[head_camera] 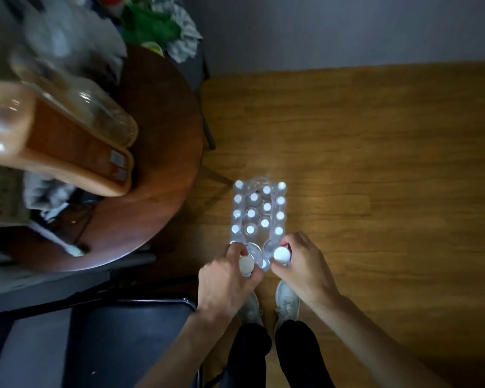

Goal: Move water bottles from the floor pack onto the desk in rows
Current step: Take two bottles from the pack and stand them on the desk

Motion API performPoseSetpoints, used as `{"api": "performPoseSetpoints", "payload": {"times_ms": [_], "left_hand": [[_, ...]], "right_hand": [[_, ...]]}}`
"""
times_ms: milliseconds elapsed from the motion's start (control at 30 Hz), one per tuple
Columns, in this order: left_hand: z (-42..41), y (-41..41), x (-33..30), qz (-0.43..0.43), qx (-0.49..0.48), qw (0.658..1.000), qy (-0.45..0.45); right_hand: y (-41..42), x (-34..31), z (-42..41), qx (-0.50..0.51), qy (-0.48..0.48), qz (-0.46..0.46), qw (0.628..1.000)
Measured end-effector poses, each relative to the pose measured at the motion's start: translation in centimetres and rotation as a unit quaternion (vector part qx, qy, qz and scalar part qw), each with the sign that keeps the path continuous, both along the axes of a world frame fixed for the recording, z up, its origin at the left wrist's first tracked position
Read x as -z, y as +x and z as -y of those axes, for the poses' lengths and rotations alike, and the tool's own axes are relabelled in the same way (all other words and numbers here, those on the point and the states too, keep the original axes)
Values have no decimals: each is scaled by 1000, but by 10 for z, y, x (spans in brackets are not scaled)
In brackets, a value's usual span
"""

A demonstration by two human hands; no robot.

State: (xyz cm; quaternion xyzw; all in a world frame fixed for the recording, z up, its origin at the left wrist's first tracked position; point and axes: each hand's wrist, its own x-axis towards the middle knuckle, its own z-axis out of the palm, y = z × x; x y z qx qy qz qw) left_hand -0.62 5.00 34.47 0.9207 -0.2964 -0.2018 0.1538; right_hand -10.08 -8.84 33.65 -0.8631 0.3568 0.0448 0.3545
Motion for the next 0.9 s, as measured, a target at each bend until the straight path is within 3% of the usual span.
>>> {"api": "performPoseSetpoints", "payload": {"times_ms": [333, 467, 700, 900], "left_hand": [[-40, -24, -139, 45, -41, 996, -58], [-62, -43, -171, 11, -86, 995, -57], [-103, -92, -222, 0, -212, 976, -51], [-140, -150, -260, 26, -354, 933, -65]], "right_hand": [[-16, -141, -38, 0, 6, 22, 1000], [-17, -177, -50, -12, -8, 35, 999], [-29, -229, -73, -161, -33, 71, 984], [-42, -263, -103, -297, -14, 86, 951]]}}
